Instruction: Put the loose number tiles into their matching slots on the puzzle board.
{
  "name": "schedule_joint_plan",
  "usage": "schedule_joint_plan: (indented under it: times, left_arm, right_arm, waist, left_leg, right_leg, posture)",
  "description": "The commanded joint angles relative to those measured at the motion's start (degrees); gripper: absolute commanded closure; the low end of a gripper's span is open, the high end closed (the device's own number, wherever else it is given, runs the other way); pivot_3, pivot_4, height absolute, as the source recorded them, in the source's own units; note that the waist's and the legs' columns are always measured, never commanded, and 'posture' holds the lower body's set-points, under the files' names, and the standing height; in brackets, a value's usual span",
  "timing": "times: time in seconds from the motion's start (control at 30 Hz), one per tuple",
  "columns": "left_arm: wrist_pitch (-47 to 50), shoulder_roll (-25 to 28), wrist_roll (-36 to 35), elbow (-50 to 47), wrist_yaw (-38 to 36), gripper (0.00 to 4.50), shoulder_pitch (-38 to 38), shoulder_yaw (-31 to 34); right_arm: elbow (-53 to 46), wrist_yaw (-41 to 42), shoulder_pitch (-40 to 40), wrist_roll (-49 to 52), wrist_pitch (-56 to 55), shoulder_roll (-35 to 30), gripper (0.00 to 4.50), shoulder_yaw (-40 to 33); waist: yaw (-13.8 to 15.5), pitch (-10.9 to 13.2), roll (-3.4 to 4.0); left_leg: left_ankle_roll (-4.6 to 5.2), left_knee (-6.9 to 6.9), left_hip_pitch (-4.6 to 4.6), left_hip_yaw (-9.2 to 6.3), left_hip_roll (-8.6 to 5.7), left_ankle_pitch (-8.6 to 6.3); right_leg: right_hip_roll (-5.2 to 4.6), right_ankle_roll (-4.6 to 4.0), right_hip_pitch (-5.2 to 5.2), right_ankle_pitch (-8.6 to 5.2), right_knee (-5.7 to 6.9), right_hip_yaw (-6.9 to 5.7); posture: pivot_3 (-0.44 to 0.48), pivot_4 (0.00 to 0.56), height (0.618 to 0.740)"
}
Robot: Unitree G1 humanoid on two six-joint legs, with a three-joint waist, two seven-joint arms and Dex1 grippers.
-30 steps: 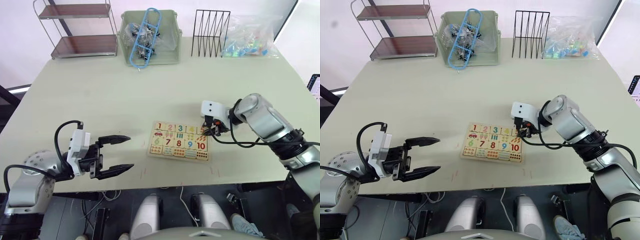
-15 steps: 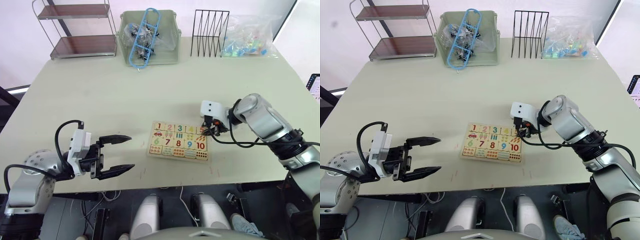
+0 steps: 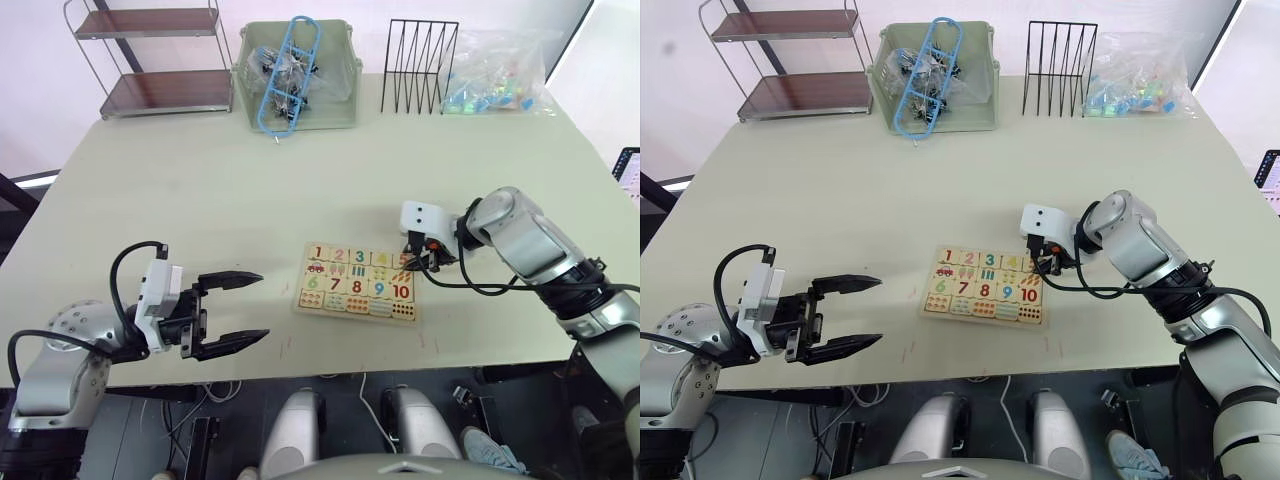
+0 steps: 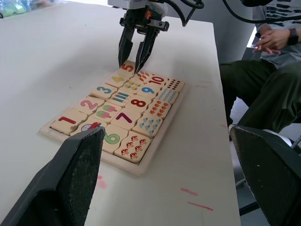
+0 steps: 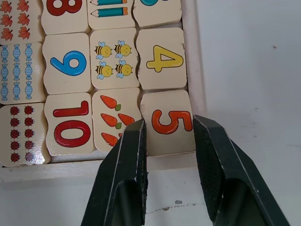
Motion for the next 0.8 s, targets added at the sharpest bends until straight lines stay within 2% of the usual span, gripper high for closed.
schedule_joint_plan:
  times: [0.03,0.8]
  left_arm:
    - [-0.1,0.3,-0.8,-1.6,0.1,0.00,-0.1,0.9]
    - [-0.3,0.0,-0.7,-1.4,0.0,0.00,0.1,0.6]
  right_arm:
    - [-0.6,-0.2,-0.1,0.2,-0.1,0.3,3.61,-0.7]
    - [-0.9,0.3,0.2,1.5,2.0,0.5,3.61,-1.0]
  waist:
    - [0.0,0.0,0.00]
    - [0.0,0.0,0.00]
  left_leg:
    - [0.00,0.00,0.00,0.00,0.00,0.00]
    - [0.00,-0.01,0.00,-0.03,0.00,0.00]
  right_leg:
    - [0.00,0.00,0.00,0.00,0.00,0.00]
    - [0.00,-0.01,0.00,-0.01,-0.01,0.00]
  posture:
    - [0.000,0.150,0.740]
    - [0.000,0.150,0.740]
